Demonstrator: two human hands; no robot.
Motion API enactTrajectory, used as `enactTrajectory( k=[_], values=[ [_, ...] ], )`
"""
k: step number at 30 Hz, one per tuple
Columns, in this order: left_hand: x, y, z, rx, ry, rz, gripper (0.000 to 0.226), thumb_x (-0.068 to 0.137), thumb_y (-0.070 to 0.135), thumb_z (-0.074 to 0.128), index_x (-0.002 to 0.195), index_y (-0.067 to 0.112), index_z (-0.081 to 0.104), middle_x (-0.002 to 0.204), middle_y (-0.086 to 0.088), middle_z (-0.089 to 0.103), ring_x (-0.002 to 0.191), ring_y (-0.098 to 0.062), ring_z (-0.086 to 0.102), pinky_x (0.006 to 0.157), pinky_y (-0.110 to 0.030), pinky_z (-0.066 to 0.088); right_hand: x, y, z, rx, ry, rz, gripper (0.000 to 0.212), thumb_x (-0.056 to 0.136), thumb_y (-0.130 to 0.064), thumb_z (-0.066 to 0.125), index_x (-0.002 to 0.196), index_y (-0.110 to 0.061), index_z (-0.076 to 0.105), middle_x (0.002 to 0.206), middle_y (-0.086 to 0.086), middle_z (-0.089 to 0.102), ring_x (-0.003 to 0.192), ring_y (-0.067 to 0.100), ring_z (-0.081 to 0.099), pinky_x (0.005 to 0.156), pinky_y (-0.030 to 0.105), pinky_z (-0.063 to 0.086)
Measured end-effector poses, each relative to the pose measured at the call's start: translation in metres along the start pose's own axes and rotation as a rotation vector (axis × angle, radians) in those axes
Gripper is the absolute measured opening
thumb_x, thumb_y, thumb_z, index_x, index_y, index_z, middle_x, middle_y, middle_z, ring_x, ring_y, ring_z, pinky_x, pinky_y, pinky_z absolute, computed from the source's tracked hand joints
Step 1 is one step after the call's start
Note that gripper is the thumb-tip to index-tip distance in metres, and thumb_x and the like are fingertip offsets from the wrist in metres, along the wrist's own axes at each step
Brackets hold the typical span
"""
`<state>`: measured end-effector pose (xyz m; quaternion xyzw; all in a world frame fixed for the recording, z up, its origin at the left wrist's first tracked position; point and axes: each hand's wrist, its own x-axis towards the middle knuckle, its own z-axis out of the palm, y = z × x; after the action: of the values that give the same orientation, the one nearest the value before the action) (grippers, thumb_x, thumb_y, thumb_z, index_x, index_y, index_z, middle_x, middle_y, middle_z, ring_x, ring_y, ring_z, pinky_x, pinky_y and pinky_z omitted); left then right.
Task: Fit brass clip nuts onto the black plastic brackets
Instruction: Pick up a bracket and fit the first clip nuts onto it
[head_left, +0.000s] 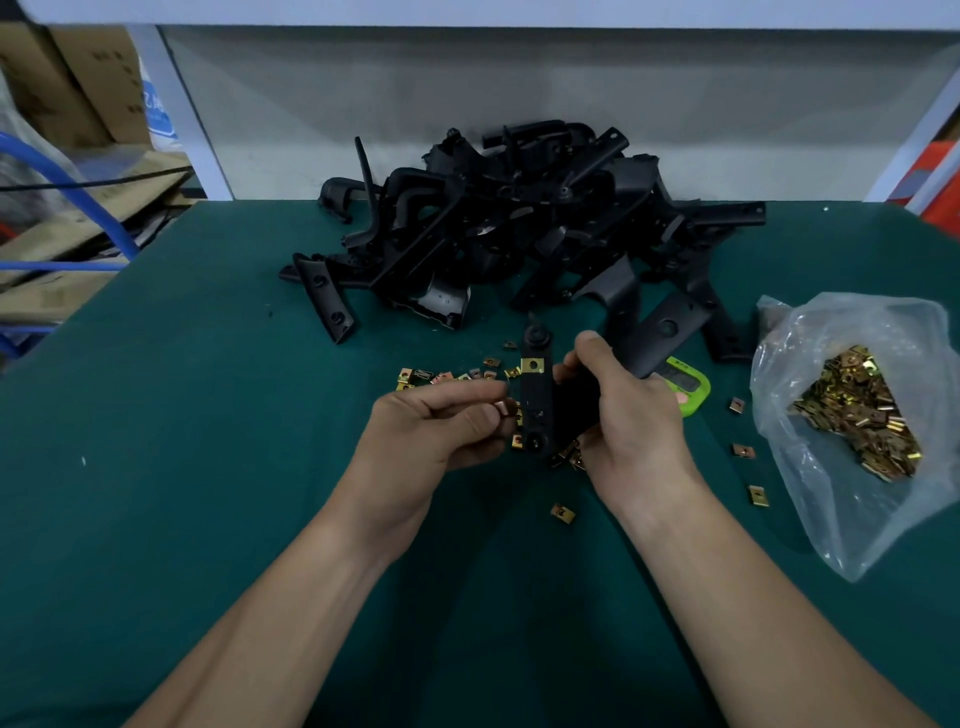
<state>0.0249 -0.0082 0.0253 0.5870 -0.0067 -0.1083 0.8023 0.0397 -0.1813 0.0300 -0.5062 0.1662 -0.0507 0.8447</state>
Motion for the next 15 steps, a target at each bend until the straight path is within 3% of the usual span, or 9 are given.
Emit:
enactTrajectory(
  k=[5, 15],
  values=[
    [-0.0058, 0.0031, 0.0035, 0.031, -0.062, -0.044, 0.020, 0.073, 0.015, 0.076, 0.092, 0.015, 0.083, 0.087, -0.014, 0.077, 0.078, -0.018, 0.074, 0.067, -0.025, 0.059, -0.0001, 0.0003, 0.0006, -0.033, 0.004, 0.000, 0.040, 0.094, -0.031, 0.071, 0.056, -0.020, 0.072, 0.069, 0.002, 0.071, 0.061, 0.016, 0.068, 0.059, 0.034, 0.054],
    [-0.0076, 0.0061, 0.0032, 0.041, -0.110, -0.013, 0.027, 0.065, 0.031, 0.084, 0.090, 0.018, 0.084, 0.077, -0.006, 0.075, 0.070, -0.014, 0.071, 0.065, -0.023, 0.058, -0.0005, -0.0015, 0.0010, -0.011, 0.003, -0.008, 0.040, 0.095, -0.027, 0.071, 0.056, -0.019, 0.073, 0.066, 0.000, 0.070, 0.057, 0.013, 0.068, 0.052, 0.027, 0.054]
  ],
)
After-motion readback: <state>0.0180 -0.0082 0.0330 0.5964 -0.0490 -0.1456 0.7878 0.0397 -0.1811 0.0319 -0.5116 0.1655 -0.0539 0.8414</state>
